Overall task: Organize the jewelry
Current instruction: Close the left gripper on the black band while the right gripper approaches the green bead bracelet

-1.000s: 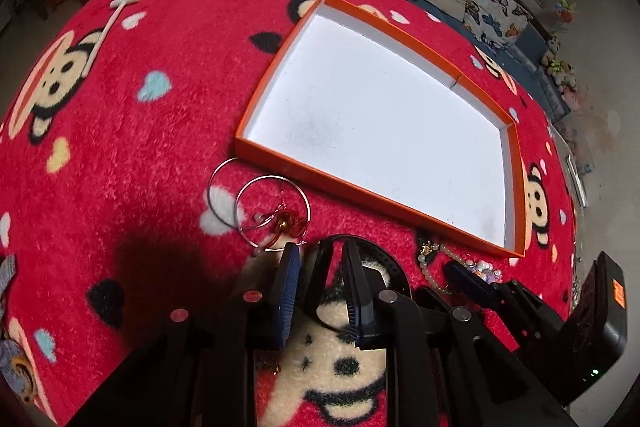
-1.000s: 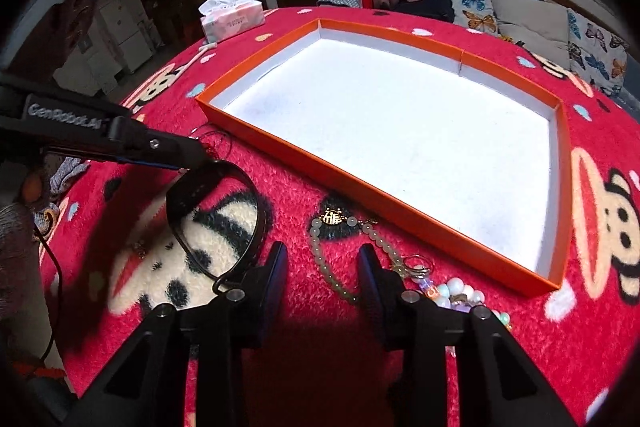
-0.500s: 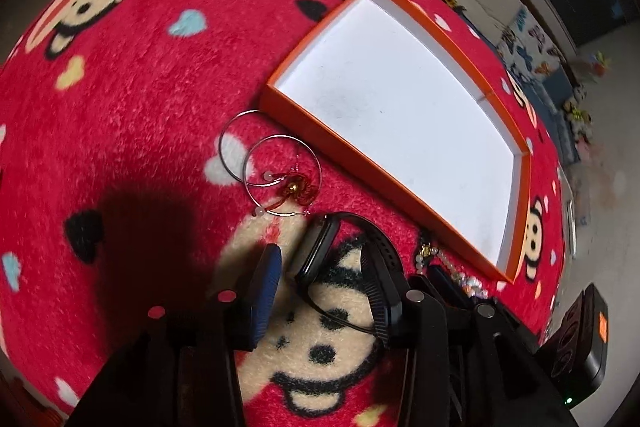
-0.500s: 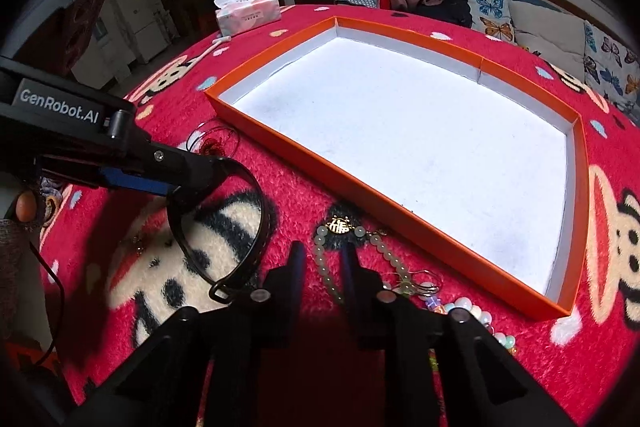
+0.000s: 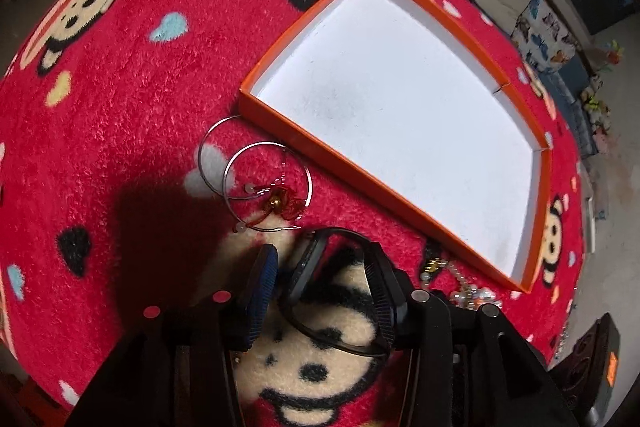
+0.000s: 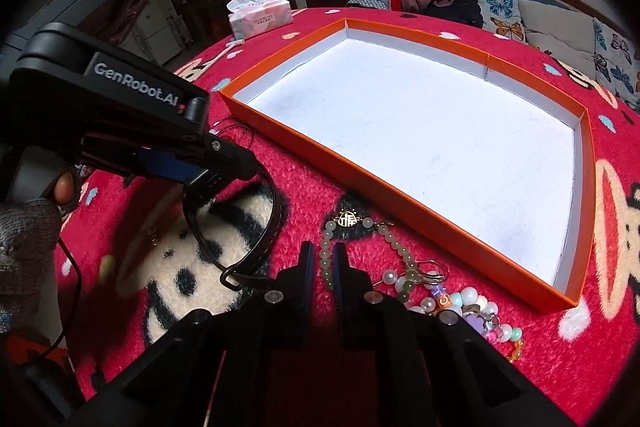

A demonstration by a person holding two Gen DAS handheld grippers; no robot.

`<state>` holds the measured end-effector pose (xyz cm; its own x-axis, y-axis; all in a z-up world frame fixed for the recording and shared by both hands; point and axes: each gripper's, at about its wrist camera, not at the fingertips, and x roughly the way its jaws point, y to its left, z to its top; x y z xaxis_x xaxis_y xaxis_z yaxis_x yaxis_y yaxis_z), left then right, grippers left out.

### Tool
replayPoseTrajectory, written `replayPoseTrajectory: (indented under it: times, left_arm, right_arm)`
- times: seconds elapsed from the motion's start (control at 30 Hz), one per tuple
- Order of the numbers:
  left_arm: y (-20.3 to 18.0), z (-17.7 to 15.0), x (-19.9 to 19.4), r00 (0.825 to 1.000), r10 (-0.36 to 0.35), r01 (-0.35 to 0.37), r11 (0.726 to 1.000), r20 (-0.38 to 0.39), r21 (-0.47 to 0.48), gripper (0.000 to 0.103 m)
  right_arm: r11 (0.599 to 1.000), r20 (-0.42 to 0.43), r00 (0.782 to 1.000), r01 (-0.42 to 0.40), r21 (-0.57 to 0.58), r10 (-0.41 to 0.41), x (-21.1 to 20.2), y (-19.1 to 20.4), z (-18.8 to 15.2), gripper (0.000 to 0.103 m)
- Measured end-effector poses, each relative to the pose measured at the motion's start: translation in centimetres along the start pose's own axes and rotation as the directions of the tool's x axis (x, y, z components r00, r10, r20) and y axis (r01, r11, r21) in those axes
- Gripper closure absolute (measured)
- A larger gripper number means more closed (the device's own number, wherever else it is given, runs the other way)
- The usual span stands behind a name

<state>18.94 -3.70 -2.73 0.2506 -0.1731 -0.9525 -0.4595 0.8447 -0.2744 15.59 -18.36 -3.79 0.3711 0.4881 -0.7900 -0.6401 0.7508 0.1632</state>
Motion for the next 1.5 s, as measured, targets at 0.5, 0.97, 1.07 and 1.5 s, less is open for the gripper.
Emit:
replayPoseTrajectory:
  times: [0.5,0.97,1.07,1.5]
  left_arm:
    - [1.6,-1.0,-0.7,1.000,-0.004,0.003,0.995,-0.015,-0.101,0.054]
    - [4.2,-2.2,-1.4,0.997,-0.075,0.071,0.986,-0.023,-0.151,0.054]
    - [4.3,-2.1,-1.4,0.996,-0.089,0.084,0.984,-0.026,-0.156,0.054]
    - [3.0,-2.3,-1.7,0.993,-0.119,0.118,0.979,0.002,-0.169,0.054]
  right_arm:
    - [1.000,0.002,1.000,0.022,-0.012,-0.022,-0.2,0.1,0.0,0.091]
    - [0.987,0.034,0.995,0.096,-0.126,-0.092,1.2,1.9,2.2,0.083]
    - [0.984,0.015,0.995,0.097,-0.149,-0.095,1.6,2.2,2.1,0.083]
    - [0.988,0.018,1.000,-0.015,-0.154,0.018,-0.3,3.9,0.1,0.083]
